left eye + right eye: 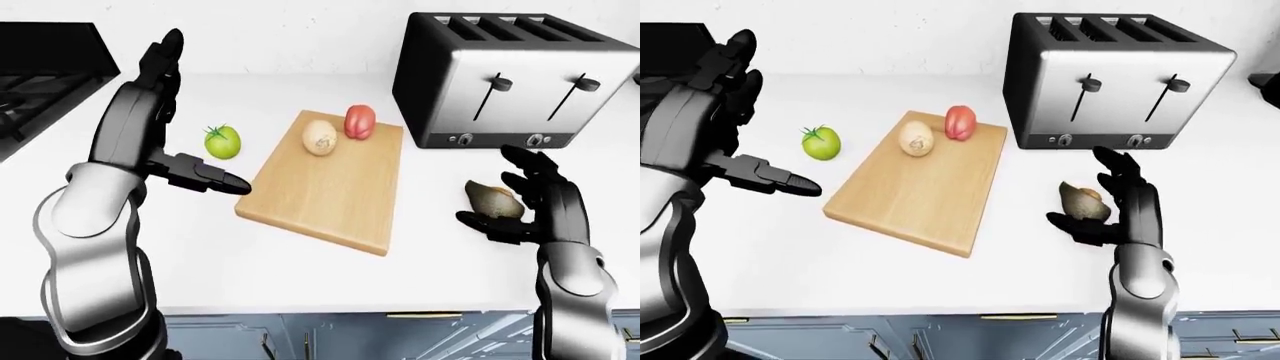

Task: Place the avocado, onion, tomato and bell pepper on the cutting board.

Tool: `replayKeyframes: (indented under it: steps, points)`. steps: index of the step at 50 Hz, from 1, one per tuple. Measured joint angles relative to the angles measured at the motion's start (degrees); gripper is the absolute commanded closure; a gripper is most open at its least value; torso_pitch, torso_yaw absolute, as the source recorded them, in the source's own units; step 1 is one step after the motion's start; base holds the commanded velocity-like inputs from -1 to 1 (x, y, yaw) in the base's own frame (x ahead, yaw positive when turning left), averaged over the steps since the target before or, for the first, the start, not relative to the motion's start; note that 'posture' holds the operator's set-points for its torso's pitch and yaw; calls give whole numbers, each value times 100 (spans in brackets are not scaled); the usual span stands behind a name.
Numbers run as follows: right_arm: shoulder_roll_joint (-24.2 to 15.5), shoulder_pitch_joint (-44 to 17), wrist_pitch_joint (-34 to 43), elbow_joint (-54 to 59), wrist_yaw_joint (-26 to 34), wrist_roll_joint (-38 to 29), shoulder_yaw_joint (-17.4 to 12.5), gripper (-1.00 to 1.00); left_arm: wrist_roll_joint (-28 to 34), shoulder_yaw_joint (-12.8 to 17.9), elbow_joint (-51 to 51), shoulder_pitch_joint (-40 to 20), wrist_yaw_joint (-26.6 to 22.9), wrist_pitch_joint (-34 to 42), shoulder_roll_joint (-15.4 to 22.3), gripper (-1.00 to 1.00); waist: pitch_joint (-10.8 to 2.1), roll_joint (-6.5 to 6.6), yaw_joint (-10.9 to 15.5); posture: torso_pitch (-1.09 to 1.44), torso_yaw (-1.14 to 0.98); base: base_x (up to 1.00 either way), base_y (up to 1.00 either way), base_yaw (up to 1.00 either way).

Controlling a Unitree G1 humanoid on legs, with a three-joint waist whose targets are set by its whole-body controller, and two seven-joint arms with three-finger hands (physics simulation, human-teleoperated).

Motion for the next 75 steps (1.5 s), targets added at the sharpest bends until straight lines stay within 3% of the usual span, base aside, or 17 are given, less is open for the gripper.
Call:
replayKeyframes:
  steps: [3,21,28,34,46,59,75]
  points:
    - [11,57,-9,-56,45,3,-42,-37,8,9,-17,28,-11,9,-1,-100,-1,-2,5,0,0,0,0,0]
    - [53,136,-120,-133,18,-55,-167,39,80,-72,167,72,37,-152,-94,-100,-24,-30,-3,0,0,0,0,0]
    - [-15,11,283,-334,142,-125,-110,64,119,-55,147,75,10,-157,-104,-100,-5,-7,-9,0,0,0,0,0]
    - [-110,-364,1001,-804,473,-294,249,70,122,-68,171,41,-20,-128,-86,-100,36,44,-25,0,0,0,0,0]
    - [-116,-1082,1588,-1201,813,-642,789,81,148,-63,164,-7,-21,-111,-65,-100,31,51,-33,0,0,0,0,0]
    - [359,-1910,2090,-1243,1130,-1059,1756,83,167,-67,239,139,26,-246,-141,-100,60,103,-45,0,0,0,0,0]
    - [1004,-2295,1350,92,856,-952,2104,84,164,-32,239,134,44,-236,-112,-100,66,172,-60,0,0,0,0,0]
